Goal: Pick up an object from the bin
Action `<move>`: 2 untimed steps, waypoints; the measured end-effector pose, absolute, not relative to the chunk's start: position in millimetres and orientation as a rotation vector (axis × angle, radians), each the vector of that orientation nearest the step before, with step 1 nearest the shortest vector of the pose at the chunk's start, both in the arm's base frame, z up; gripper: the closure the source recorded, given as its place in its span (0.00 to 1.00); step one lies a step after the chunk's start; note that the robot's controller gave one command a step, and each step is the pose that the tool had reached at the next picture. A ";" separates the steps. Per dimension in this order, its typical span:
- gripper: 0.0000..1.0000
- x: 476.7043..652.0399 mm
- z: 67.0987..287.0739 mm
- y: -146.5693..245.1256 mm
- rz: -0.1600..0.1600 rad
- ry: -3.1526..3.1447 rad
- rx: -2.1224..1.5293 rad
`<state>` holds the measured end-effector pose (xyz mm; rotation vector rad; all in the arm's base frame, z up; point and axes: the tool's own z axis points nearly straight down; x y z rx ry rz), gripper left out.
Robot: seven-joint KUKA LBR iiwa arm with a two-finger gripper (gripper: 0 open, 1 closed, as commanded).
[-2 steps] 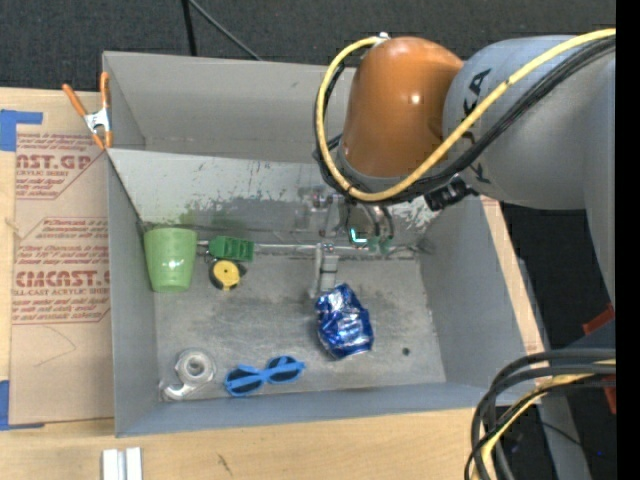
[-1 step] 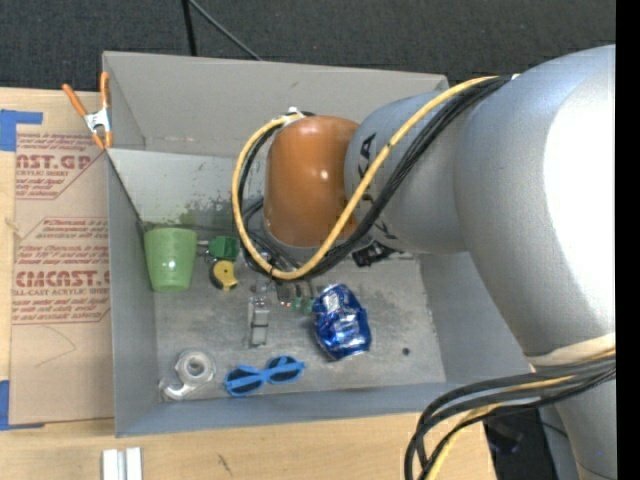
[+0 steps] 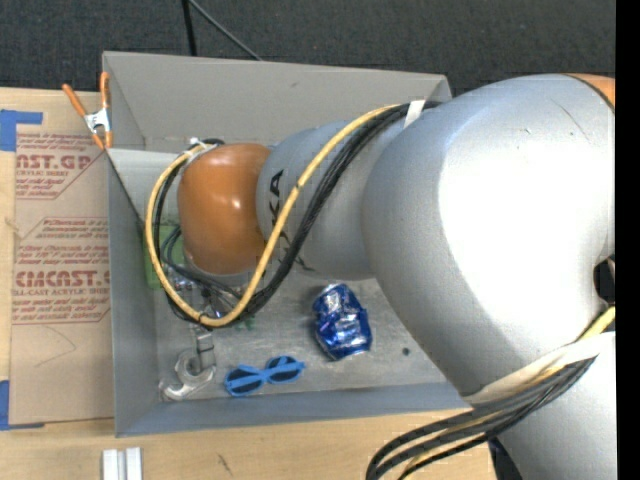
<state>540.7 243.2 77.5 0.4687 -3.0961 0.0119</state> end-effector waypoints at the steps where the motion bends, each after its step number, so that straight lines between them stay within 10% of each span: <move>1: 0.00 547.3 187.7 230.3 -0.003 -3.083 0.658; 2: 0.00 531.9 68.9 236.4 0.000 -2.872 1.264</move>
Offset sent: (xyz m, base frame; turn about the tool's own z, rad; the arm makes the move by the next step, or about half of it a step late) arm 0.0042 -0.0137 0.1051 -0.1199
